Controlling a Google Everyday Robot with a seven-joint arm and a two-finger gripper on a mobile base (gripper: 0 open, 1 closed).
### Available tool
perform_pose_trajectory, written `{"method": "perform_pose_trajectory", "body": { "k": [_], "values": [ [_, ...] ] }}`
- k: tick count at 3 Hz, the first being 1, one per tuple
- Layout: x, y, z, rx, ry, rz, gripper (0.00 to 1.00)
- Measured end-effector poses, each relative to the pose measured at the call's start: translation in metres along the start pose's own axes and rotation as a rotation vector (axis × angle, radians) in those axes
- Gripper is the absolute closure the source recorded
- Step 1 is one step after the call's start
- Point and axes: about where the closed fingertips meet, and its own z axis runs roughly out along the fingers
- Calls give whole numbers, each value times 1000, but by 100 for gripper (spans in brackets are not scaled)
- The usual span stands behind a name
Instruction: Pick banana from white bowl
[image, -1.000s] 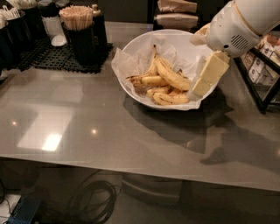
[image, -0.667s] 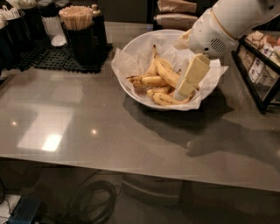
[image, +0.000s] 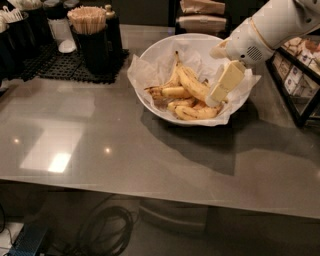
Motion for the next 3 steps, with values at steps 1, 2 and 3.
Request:
{"method": "perform_pose_trajectory", "body": {
  "k": [1, 2, 3],
  "values": [
    [0, 0, 0, 0, 0, 0, 0],
    [0, 0, 0, 0, 0, 0, 19],
    [0, 0, 0, 0, 0, 0, 46]
  ]
}}
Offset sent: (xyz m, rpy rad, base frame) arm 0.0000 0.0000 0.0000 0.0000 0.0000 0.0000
